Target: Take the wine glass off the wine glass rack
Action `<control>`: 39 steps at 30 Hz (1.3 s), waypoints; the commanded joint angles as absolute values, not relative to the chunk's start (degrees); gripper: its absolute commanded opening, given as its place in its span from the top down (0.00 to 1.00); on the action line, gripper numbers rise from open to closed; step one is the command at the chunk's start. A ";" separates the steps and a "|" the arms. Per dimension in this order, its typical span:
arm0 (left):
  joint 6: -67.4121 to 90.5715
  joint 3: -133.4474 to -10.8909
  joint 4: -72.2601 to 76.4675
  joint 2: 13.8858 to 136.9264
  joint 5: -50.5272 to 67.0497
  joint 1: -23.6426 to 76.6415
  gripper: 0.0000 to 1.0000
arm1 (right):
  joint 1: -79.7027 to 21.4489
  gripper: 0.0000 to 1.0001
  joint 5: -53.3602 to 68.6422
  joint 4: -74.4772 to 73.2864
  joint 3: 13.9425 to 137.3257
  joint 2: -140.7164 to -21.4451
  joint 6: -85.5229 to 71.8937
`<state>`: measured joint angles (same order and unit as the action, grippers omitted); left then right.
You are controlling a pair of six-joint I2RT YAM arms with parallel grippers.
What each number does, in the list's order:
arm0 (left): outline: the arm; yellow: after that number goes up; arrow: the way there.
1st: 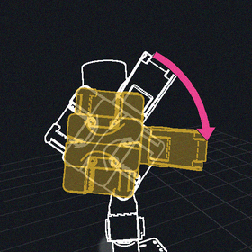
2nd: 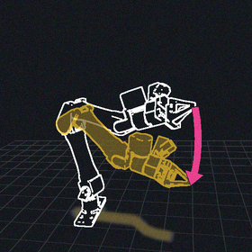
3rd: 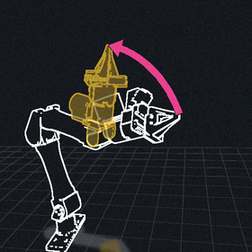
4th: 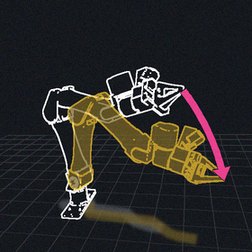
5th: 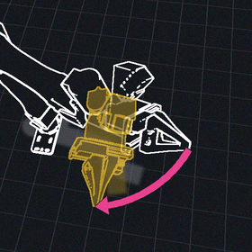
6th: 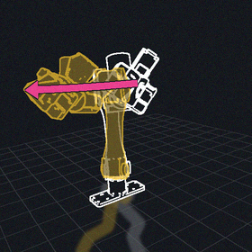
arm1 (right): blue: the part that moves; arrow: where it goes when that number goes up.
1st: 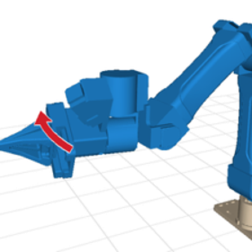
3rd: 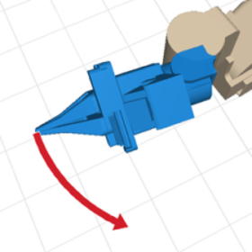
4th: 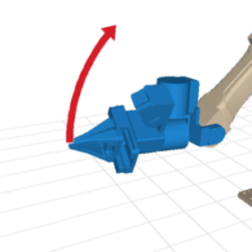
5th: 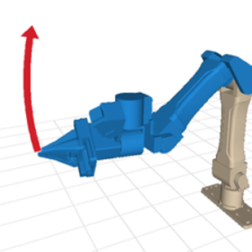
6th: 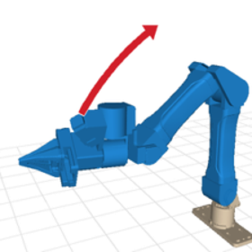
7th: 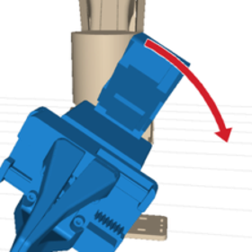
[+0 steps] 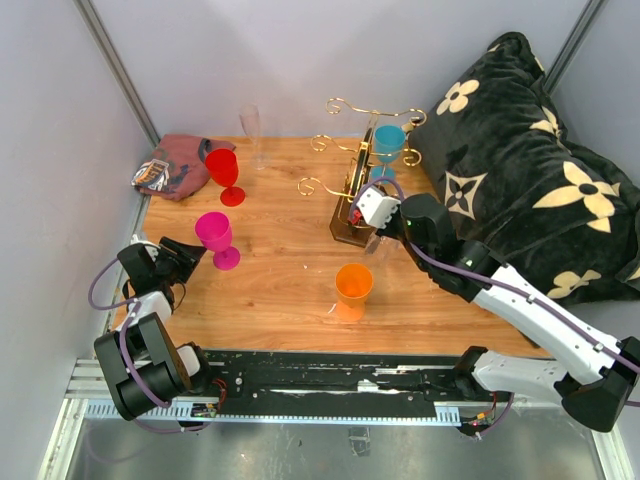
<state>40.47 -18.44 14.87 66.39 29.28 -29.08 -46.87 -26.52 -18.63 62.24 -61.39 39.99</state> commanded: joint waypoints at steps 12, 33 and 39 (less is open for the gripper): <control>39.55 -19.69 15.97 67.09 30.50 -29.53 0.48 | -45.15 0.99 -31.50 -17.65 66.69 -63.14 40.92; 39.77 -19.95 16.45 66.52 31.07 -29.53 0.49 | -47.28 0.99 -22.93 -6.99 63.48 -63.56 43.45; 40.29 -19.73 17.18 66.80 31.45 -29.55 0.49 | -49.82 0.99 -18.51 -9.58 63.76 -62.64 44.43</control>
<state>40.29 -18.44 15.22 67.33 30.17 -29.08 -47.90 -22.90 -10.57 62.59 -64.69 44.40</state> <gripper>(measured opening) 0.512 0.037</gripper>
